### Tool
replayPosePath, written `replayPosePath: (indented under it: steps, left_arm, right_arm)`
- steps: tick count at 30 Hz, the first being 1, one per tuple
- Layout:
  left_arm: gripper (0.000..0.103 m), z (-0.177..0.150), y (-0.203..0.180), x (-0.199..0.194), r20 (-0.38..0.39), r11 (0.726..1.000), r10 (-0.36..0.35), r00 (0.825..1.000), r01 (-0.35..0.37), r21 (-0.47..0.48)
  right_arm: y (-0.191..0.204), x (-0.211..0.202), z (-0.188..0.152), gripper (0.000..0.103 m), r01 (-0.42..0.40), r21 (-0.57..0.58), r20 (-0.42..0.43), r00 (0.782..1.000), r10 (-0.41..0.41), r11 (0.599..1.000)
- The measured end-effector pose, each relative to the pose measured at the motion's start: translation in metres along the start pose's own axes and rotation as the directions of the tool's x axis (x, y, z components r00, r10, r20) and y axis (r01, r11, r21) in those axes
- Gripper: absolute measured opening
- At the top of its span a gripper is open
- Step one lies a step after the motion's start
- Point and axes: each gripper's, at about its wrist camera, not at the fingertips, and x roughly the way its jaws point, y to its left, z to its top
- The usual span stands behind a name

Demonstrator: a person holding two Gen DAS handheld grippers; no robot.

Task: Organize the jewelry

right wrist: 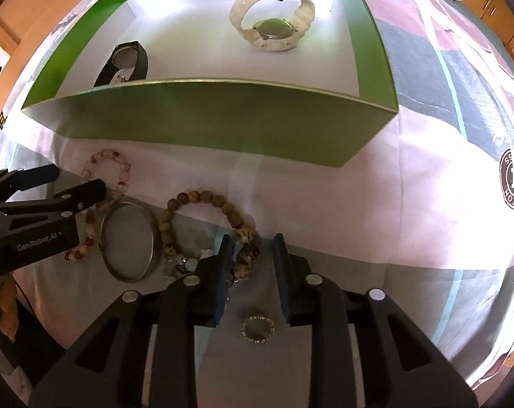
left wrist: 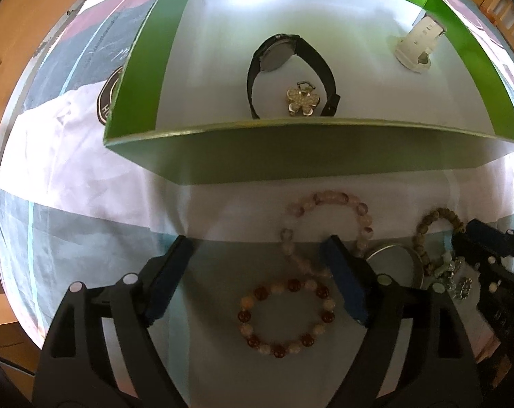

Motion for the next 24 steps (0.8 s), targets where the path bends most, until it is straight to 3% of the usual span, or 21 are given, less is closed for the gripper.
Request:
replayPosePath:
  steps: [8, 10, 13, 15, 20, 22, 23, 24]
  left_arm:
    - [0.081, 0.002, 0.029, -0.011, 0.038, 0.995, 0.027, 0.999, -0.023, -0.100]
    - [0.081, 0.002, 0.029, -0.009, 0.029, 0.996, 0.011, 1.000, -0.008, -0.089]
    - [0.081, 0.000, 0.020, -0.004, 0.010, 0.999, -0.003, 1.000, 0.004, -0.044]
    - [0.081, -0.003, 0.015, 0.000, -0.001, 1.000, -0.001, 1.000, 0.001, -0.018]
    - [0.083, -0.003, 0.015, 0.006, -0.010, 1.000, 0.002, 1.000, -0.002, -0.008]
    - [0.083, -0.003, 0.015, 0.007, -0.012, 1.000, 0.001, 1.000, -0.001, -0.015]
    - [0.084, -0.003, 0.015, 0.007, -0.013, 1.000, 0.002, 1.000, -0.002, -0.020]
    - [0.084, -0.004, 0.014, 0.008, -0.014, 1.000, 0.002, 1.000, -0.003, -0.023]
  right_arm:
    - [-0.011, -0.001, 0.001, 0.025, 0.076, 0.108, 0.035, 0.996, -0.080, 0.991]
    - [-0.011, -0.006, 0.001, 0.025, 0.040, 0.115, 0.053, 0.998, -0.046, 0.993]
    - [0.003, -0.012, -0.003, 0.025, -0.099, 0.065, 0.035, 0.995, 0.097, 0.993]
    - [0.021, -0.010, -0.006, 0.025, -0.151, 0.012, 0.007, 0.989, 0.151, 0.988]
    - [0.049, 0.007, -0.011, 0.025, -0.128, -0.044, -0.040, 0.991, 0.127, 0.991]
    - [0.056, 0.008, -0.012, 0.019, -0.111, -0.054, -0.027, 0.994, 0.110, 0.992]
    - [0.059, 0.006, -0.017, 0.007, -0.108, -0.049, -0.026, 0.994, 0.107, 0.993]
    - [0.060, 0.004, -0.019, 0.007, -0.114, -0.046, -0.021, 0.993, 0.113, 0.992]
